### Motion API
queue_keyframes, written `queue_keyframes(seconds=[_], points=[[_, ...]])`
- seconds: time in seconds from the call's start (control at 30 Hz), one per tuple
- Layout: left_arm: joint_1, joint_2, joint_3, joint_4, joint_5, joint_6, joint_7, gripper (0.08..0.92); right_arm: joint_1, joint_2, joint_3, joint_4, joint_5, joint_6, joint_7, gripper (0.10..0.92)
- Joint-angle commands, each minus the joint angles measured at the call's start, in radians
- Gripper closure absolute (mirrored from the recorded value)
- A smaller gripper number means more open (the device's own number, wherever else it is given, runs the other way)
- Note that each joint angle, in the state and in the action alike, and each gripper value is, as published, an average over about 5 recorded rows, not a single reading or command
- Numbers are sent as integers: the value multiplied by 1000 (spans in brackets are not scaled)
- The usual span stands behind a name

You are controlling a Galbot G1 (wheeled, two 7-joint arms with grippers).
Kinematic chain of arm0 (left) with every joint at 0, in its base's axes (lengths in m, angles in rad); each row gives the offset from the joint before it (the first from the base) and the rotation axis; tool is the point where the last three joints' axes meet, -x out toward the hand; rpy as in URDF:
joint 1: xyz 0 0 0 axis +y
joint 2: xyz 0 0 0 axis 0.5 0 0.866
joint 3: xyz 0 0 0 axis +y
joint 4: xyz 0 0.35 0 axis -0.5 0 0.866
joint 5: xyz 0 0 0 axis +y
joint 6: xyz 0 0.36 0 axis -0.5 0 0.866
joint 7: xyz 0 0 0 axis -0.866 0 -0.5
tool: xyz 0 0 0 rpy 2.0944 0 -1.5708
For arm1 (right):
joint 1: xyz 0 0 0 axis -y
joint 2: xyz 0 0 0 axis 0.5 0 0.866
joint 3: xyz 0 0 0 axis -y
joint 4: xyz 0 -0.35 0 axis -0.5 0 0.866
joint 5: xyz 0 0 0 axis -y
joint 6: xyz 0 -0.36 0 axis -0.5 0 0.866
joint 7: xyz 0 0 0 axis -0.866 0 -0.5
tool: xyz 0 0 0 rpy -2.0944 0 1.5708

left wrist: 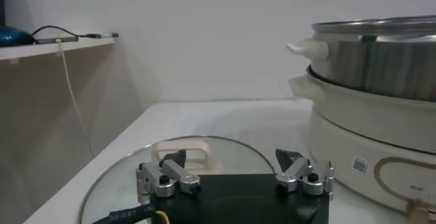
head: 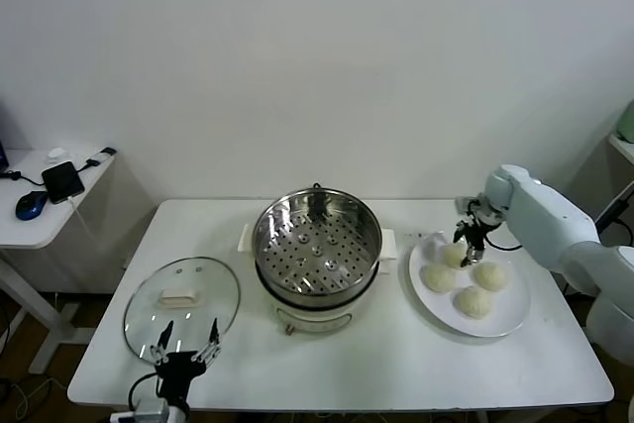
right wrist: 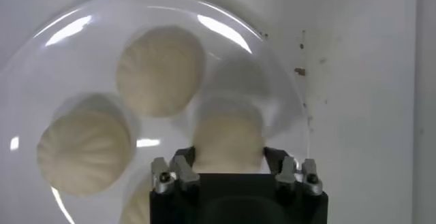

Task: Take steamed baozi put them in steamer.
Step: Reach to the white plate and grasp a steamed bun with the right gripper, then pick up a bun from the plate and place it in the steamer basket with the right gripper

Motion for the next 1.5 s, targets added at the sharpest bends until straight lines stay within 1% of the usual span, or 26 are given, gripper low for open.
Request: queue_keyframes(seconds=[0.03,0.1,0.17,0.27,0.37,0.53,0.63,0.7,0.8,0.9,1.03,1.2,1.27,1.33,1.5], points=[[3,-3,2,0,4,0,-1,177,12,-1,3,22,15,-4,-9,435],[4,-3,2,-2,5,0,-1,177,55,-24,-39,75,58,-10,-12,444],[5,-4,2,-5,6,0,-2,177,135,-55,-122,161,132,-16,-18,447],[2,-5,4,-8,9,1,-2,177,310,-87,-288,302,264,-19,-30,448],[0,-8,7,-14,12,2,-2,177,521,-77,-460,440,378,6,-38,447],[0,-7,11,-18,12,1,-3,177,757,17,-596,694,513,103,-18,443],[0,-3,13,-16,12,1,-3,177,809,97,-619,815,537,169,4,440],[0,1,14,-15,11,1,-2,177,813,154,-633,858,526,237,18,440],[-2,6,15,-14,10,1,-2,177,770,220,-635,853,439,390,37,440],[-2,9,16,-16,9,1,-2,177,694,256,-611,790,308,526,39,440],[0,12,18,-20,9,0,-2,177,583,273,-563,684,146,616,41,440],[2,15,24,-16,13,-4,-3,177,431,302,-450,501,-86,710,84,440],[2,14,26,-15,15,-5,-3,177,392,315,-422,442,-132,724,105,440],[3,14,28,-14,15,-6,-3,177,367,325,-408,402,-146,729,115,440],[4,15,25,-11,15,-10,-4,177,322,345,-375,344,-171,729,136,440]])
